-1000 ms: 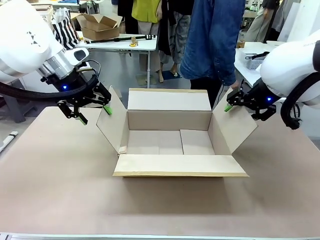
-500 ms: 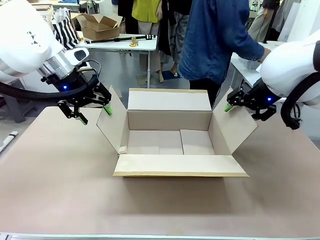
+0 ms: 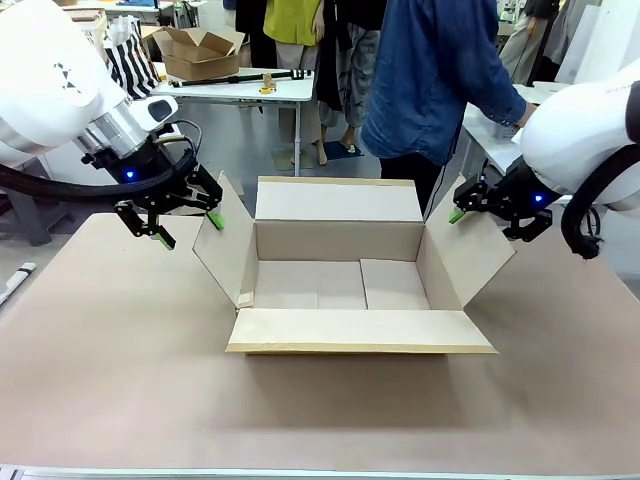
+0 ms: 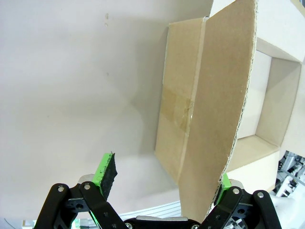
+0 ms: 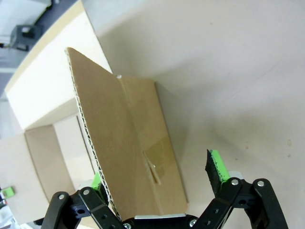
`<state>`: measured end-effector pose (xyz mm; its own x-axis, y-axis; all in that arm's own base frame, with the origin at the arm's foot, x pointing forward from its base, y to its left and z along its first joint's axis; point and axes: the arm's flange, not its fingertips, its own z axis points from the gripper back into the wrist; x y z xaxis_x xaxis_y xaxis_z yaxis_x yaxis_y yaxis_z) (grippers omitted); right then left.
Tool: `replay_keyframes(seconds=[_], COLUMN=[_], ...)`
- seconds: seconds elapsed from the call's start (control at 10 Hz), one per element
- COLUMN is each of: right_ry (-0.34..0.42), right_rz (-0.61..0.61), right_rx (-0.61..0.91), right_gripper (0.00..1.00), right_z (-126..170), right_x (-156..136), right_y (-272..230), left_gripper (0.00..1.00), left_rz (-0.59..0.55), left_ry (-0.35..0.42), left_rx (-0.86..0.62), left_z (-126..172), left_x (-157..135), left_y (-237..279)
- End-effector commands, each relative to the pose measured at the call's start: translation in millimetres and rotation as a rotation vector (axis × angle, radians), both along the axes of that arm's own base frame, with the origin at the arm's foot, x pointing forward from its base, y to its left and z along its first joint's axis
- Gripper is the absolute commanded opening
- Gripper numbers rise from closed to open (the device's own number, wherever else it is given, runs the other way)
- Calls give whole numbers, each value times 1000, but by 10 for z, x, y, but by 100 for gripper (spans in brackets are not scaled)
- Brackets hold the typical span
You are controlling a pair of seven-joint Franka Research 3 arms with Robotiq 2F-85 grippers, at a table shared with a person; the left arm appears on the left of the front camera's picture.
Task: Pack the gift set into the box.
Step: Lift both hands away from the flaps of the Package Box.
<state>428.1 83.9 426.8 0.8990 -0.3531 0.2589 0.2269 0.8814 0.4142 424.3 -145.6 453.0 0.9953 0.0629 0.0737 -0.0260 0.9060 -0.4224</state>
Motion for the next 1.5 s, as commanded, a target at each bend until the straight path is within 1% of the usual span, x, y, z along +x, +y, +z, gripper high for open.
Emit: replay_keyframes(seconds=[0.0,1.4], right_ry=[-3,-3], right_rz=[-6,-6], right_rx=[-9,-9], right_gripper=[100,100], right_z=[26,26], right_x=[-4,-4], right_y=[-7,-7], left_gripper=[100,100], left_rz=[-6,-6], left_ry=[-2,-2], left_rx=[15,15], left_z=[6,6], left_x=[0,0], left_y=[17,17])
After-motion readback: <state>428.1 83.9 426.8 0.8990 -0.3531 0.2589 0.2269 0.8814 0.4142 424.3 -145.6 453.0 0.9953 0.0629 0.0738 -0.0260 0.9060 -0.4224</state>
